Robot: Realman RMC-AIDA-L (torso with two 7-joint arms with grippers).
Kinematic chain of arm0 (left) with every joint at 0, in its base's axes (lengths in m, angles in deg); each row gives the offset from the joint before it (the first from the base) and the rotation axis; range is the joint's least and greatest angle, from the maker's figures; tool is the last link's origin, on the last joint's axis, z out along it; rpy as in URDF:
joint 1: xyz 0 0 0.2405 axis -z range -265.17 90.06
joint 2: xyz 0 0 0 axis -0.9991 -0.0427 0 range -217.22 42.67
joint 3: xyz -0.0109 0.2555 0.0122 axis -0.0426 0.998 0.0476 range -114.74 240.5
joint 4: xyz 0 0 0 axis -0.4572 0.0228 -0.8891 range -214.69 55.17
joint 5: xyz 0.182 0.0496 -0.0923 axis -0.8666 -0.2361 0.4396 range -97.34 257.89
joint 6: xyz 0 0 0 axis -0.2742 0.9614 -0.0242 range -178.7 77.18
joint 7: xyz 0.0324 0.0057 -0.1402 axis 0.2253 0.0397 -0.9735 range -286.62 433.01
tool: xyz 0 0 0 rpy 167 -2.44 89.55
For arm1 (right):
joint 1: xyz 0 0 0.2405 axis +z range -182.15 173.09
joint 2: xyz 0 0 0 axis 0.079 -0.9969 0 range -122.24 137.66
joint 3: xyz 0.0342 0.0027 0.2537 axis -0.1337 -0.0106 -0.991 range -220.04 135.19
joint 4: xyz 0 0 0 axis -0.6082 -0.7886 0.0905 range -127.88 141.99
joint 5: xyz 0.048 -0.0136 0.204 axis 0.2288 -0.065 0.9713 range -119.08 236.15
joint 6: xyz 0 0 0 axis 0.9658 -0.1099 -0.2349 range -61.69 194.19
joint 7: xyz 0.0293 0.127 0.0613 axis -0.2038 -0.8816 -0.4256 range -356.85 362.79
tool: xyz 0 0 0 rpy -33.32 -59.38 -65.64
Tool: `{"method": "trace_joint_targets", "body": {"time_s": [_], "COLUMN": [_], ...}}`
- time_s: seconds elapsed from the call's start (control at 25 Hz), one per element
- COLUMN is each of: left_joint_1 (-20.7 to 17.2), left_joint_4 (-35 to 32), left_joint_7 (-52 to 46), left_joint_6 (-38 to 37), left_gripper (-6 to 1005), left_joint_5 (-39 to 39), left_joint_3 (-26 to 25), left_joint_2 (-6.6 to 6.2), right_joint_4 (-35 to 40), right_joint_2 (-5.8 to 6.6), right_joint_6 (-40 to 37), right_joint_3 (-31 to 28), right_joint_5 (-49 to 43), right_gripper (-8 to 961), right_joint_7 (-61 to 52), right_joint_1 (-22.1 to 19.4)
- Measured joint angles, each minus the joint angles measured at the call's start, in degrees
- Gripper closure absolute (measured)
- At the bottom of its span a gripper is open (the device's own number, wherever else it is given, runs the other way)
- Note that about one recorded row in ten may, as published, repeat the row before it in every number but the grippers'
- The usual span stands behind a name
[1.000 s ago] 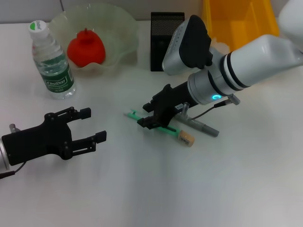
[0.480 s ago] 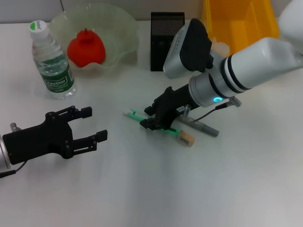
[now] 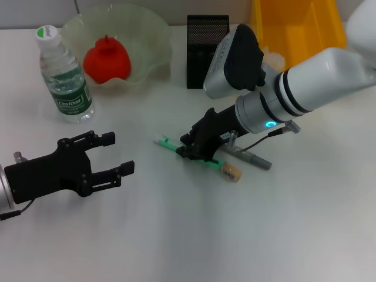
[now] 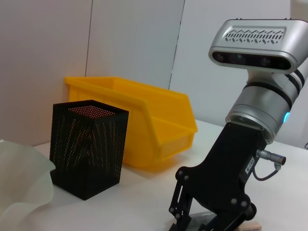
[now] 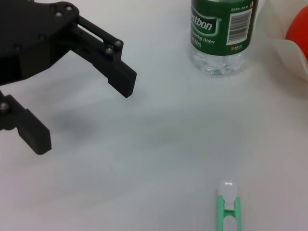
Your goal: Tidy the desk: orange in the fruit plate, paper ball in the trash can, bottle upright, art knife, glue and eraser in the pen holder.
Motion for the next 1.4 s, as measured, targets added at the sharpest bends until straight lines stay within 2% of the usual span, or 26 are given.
{"method": "trace_joint_targets", "body": {"time_s": [1.12, 1.36, 1.4], "left_joint_1": [0.1, 0.1, 0.1], "left_joint_4": [0.0, -0.1, -0.1], "left_joint_7": [0.0, -0.6, -0.6], "left_joint_6": [0.4, 0.2, 0.2], "left_gripper": [219, 220, 220], "left_joint_5": [0.2, 0.3, 0.3], "left_joint_3": [0.0, -0.7, -0.7], "left_joint_2": [0.06, -0.07, -0.07], "right_joint_4": [1.2, 6.5, 8.4], "right_joint_2": [0.01, 0.84, 1.41], "right_joint_6": [-1.2, -6.6, -9.1], "right_joint_3": [0.4, -1.8, -3.2], "right_joint_5": [0.3, 1.6, 1.4], "right_gripper": [785, 784, 784], "right_joint_7": [0.2, 0.2, 0.2], "right_joint_1": [-0.5, -2.8, -3.5]}}
